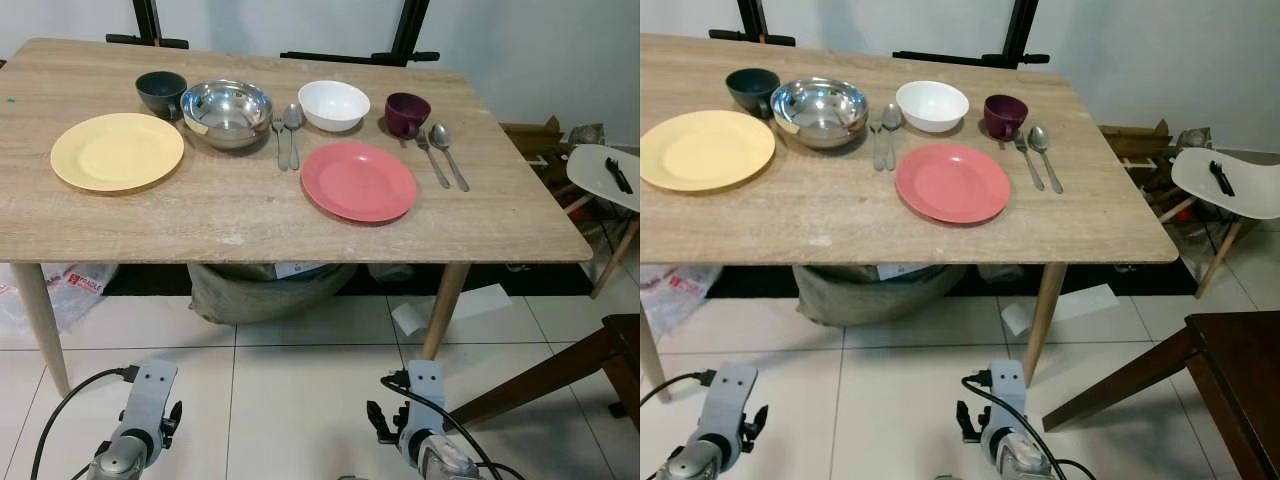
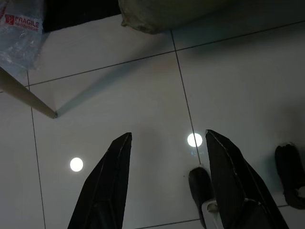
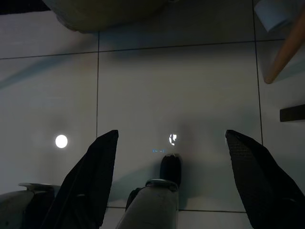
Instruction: Setting the table
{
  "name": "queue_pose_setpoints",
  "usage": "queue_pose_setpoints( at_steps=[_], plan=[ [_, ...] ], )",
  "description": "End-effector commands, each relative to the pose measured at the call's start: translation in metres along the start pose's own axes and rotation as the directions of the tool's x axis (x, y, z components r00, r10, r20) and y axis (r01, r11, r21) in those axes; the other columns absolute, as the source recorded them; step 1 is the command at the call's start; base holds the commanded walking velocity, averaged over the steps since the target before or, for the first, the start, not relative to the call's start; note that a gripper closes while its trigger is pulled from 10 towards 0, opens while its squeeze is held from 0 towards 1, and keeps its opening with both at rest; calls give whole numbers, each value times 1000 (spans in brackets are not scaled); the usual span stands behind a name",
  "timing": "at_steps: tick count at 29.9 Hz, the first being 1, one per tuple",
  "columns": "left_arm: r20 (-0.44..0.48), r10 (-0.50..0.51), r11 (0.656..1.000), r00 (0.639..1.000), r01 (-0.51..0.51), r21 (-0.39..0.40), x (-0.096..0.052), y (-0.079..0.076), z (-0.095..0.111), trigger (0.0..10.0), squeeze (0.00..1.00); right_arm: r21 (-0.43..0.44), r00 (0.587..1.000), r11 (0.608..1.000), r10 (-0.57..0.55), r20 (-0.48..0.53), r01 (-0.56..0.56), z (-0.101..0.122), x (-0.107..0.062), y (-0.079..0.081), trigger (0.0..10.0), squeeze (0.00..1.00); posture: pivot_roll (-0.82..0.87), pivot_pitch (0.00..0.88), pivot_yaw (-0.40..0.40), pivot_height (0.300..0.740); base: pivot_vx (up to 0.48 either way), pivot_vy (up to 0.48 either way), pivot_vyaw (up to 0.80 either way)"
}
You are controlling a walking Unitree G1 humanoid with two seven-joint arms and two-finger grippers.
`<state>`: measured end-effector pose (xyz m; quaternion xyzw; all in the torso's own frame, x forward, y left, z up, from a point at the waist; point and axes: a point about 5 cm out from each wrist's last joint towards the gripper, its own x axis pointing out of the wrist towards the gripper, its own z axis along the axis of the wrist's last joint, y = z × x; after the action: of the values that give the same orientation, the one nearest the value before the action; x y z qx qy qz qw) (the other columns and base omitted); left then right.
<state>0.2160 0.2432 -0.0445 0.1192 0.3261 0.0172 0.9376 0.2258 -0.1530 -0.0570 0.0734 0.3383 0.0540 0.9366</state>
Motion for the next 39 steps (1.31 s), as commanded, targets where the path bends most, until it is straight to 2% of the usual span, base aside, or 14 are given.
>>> queue_pose_setpoints(
  at_steps=[1,37,39],
  plan=[
    [-27,-9,1000,1000,9,6,-2,0,-7,10000,0,3,1000,1000,-11,-15,12,-4,-1,-2,10000,0,-34,20,-31,740,0,0,0],
    [-25,-18,999,1000,19,28,-1,1,-5,10000,0,-2,1000,1000,-13,-16,13,-3,-1,-2,10000,0,-32,7,-18,740,0,0,0],
    [-30,-32,998,999,34,44,-1,1,-5,10000,0,8,1000,1000,-22,-14,23,-4,-1,-2,10000,0,-42,5,17,740,0,0,0]
  ],
)
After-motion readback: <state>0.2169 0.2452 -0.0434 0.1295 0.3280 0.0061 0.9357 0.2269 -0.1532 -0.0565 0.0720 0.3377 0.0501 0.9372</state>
